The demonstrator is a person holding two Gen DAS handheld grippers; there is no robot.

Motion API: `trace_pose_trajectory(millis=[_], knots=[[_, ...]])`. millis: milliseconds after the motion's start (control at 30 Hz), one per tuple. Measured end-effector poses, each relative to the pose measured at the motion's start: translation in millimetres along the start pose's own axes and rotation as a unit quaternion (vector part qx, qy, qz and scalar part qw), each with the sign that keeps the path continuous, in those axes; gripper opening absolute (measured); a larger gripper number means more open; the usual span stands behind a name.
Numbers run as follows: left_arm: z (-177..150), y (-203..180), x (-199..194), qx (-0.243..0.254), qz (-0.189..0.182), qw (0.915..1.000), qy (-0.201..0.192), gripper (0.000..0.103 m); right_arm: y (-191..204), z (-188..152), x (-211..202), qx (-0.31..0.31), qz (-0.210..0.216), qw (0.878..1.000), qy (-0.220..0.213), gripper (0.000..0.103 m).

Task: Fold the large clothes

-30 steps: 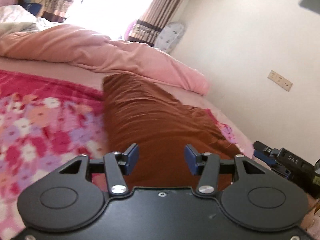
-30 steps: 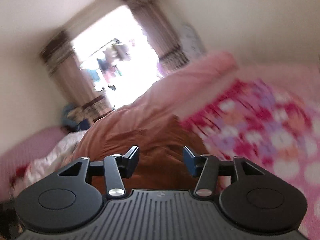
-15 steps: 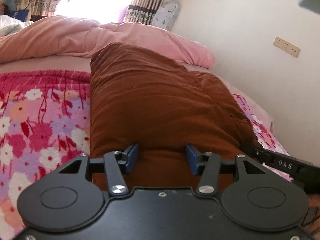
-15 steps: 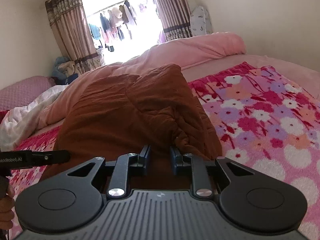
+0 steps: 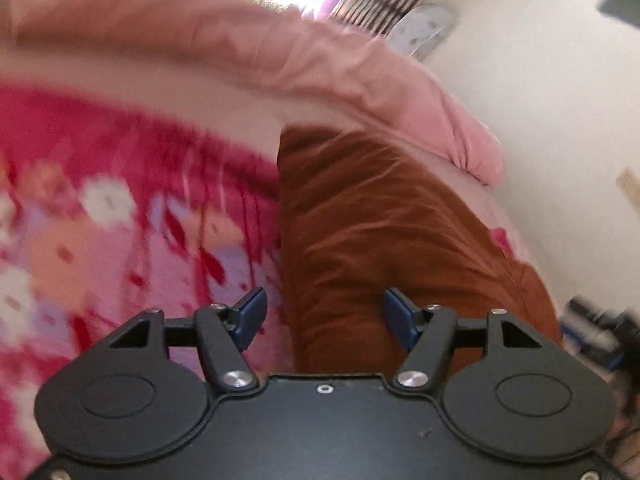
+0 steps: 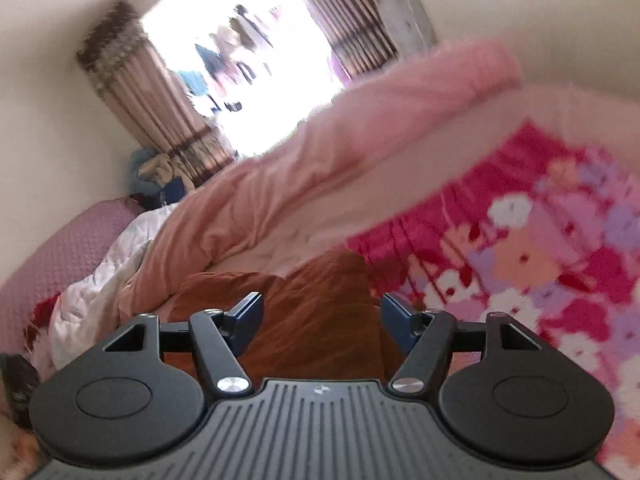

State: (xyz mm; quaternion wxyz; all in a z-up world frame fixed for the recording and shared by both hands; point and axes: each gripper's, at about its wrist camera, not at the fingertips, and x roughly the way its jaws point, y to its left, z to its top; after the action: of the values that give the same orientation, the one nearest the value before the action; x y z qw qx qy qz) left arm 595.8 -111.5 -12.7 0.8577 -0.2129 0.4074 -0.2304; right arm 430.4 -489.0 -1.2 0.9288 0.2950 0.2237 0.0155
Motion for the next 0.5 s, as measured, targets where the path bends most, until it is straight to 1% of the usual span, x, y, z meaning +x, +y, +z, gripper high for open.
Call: trace_pose_trajectory(millis=[33, 100, 133, 167, 200, 233, 267, 300, 333, 400, 433, 500], knots=[[2, 8, 11, -0.03, -0.014, 0.9994, 0.01, 0.066, -4, 1, 12, 0.013, -0.006, 1.0, 0.014, 0.079], [5, 16, 22, -0.062, -0.029, 0.9976, 0.014, 0.066, -11, -1, 30, 0.026, -0.007, 0.999, 0.043, 0.074], [5, 17, 26, -0.069, -0.035, 0.9969, 0.012, 0.06, -13, -4, 37, 0.031, -0.006, 0.998, 0.056, 0.071], [6, 15, 28, -0.07, -0.037, 0.9968, 0.009, 0.048, -14, -5, 40, 0.029, -0.007, 0.998, 0.056, 0.054], [8, 13, 31, -0.07, -0.041, 0.9967, 0.01, 0.035, -14, -7, 40, 0.026, -0.013, 0.998, 0.052, 0.037], [11, 10, 32, -0.064, -0.048, 0.9967, 0.012, 0.021, -13, -8, 38, 0.023, -0.009, 0.998, 0.049, 0.028], [13, 4, 30, -0.051, -0.045, 0.9977, 0.009, 0.019, -11, -8, 33, 0.018, -0.002, 0.999, 0.038, 0.018], [16, -2, 29, -0.031, -0.038, 0.9988, 0.003, 0.016, -8, -8, 26, 0.013, 0.0, 1.0, 0.023, 0.015], [15, -6, 27, -0.019, -0.034, 0.9993, -0.002, 0.014, -6, -6, 17, 0.008, -0.002, 1.0, 0.008, 0.015], [15, -11, 31, -0.006, -0.025, 0.9997, -0.001, 0.014, -8, -3, 10, 0.004, -0.009, 1.0, -0.013, 0.014], [14, -11, 37, -0.003, -0.023, 0.9997, 0.0, 0.014, -14, -5, 12, 0.008, -0.017, 1.0, -0.008, 0.014], [9, -13, 48, 0.008, -0.013, 0.9999, 0.002, 0.015, -31, -12, 28, 0.03, -0.031, 0.999, 0.015, 0.014]])
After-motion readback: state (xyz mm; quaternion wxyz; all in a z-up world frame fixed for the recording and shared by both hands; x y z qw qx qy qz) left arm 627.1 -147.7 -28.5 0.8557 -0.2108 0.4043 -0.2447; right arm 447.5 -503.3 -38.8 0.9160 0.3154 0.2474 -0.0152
